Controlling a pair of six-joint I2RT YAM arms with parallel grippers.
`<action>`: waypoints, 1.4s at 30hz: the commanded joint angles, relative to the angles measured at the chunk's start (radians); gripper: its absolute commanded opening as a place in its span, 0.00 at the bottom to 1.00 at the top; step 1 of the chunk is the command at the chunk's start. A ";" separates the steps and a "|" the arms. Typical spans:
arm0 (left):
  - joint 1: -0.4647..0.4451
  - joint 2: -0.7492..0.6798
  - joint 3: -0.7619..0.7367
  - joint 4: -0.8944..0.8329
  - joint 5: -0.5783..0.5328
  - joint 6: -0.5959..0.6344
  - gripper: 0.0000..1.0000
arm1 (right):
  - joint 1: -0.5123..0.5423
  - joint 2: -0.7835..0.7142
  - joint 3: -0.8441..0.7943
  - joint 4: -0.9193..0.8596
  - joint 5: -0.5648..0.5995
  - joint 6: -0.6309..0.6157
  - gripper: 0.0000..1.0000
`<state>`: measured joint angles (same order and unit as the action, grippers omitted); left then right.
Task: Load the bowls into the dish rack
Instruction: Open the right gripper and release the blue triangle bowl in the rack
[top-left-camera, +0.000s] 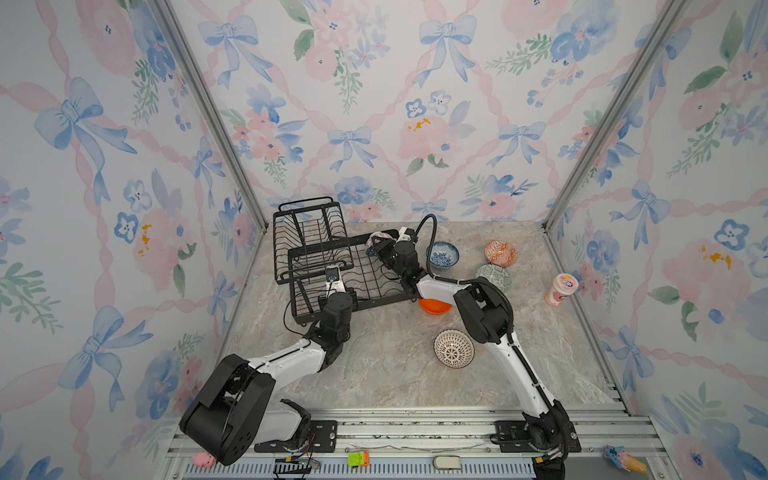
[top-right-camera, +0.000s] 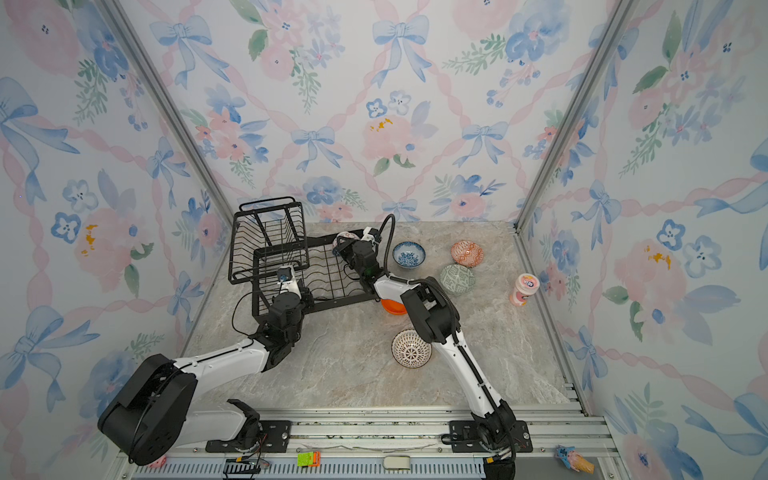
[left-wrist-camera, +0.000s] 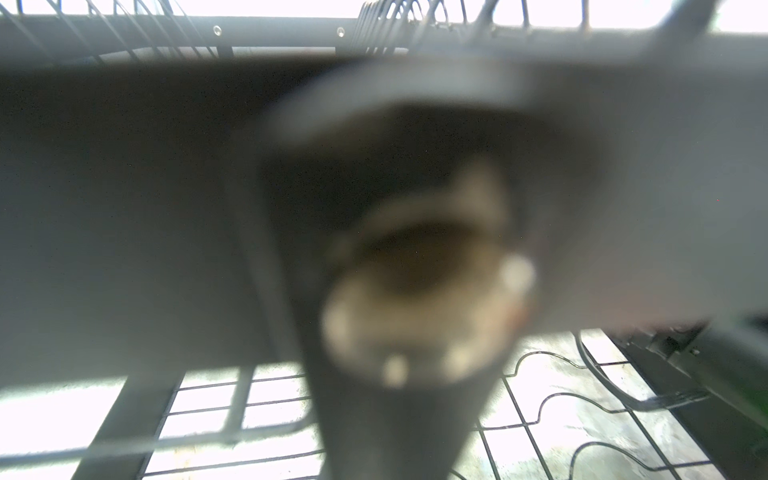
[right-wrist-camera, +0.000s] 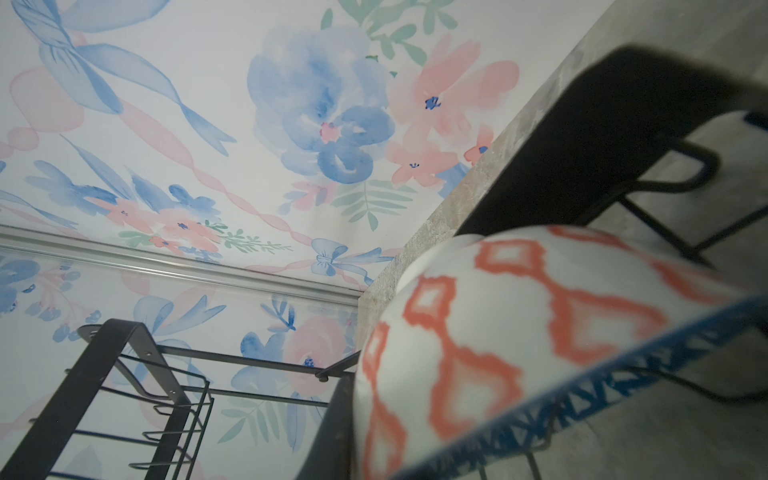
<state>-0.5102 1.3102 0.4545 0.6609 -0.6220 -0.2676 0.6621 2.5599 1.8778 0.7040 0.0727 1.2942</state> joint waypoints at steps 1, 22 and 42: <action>-0.017 0.021 0.016 -0.027 0.085 -0.155 0.03 | -0.001 -0.063 -0.043 0.021 0.050 0.027 0.16; -0.022 0.022 0.018 -0.039 0.070 -0.148 0.07 | -0.009 -0.085 -0.069 0.036 0.048 0.054 0.23; -0.024 -0.007 0.012 -0.072 0.067 -0.141 0.23 | -0.027 -0.202 -0.165 0.034 0.037 -0.020 0.33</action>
<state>-0.5201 1.3087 0.4633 0.6476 -0.6308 -0.3183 0.6525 2.4294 1.7454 0.7151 0.1104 1.3144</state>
